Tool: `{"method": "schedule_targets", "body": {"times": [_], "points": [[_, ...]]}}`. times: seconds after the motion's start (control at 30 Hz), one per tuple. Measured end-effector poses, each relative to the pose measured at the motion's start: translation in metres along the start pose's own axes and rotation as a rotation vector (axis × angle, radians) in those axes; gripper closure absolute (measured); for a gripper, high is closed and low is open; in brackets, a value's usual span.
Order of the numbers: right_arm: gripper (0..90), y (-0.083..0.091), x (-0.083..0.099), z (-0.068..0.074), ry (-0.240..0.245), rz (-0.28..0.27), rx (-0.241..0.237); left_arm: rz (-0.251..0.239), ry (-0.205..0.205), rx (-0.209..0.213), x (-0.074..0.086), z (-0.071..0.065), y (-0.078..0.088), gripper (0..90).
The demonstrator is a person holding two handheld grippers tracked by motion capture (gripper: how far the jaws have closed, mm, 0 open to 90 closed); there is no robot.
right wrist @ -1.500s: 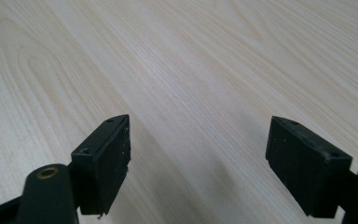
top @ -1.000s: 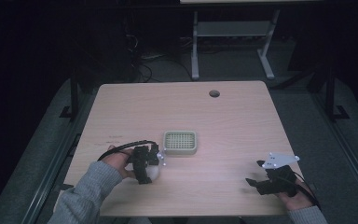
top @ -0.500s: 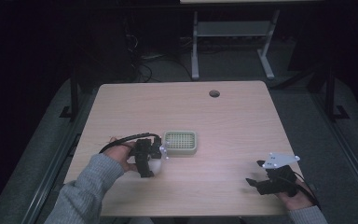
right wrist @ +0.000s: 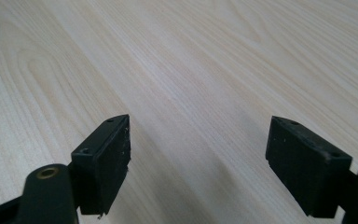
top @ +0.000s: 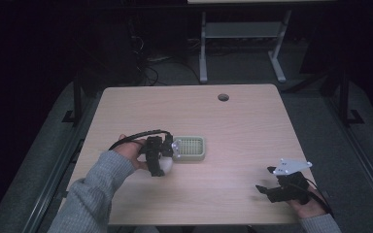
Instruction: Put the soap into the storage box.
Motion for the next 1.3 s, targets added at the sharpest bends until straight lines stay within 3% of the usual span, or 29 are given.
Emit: {"method": "schedule_targets", "body": {"times": [0.5, 0.63, 1.0, 1.3], "points": [[21.5, 0.001, -0.001, 0.001, -0.006, -0.005, 0.001, 0.007, -0.006, -0.009, -0.021, 0.016, 0.006, 23.8], [21.5, 0.002, -0.003, 0.002, -0.011, -0.010, -0.002, -0.011, 0.003, -0.005, -0.028, 0.023, 0.007, 23.8], [21.5, 0.003, -0.002, 0.000, -0.016, -0.017, 0.001, 0.003, 0.004, 0.002, -0.043, 0.038, 0.000, 23.8], [21.5, 0.003, -0.002, 0.001, -0.015, -0.016, 0.001, 0.008, -0.020, -0.012, -0.057, 0.044, -0.001, 23.7]]}}
Point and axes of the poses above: each handheld gripper's, and its own axes: y roughly backward along the jaws, x roughly out of its underside, z roughly to its left, the point moved 10 cm from there along -y, roughly forward along the jaws, and after that the axes turned 14 degrees about y, right-handed, at the moved point
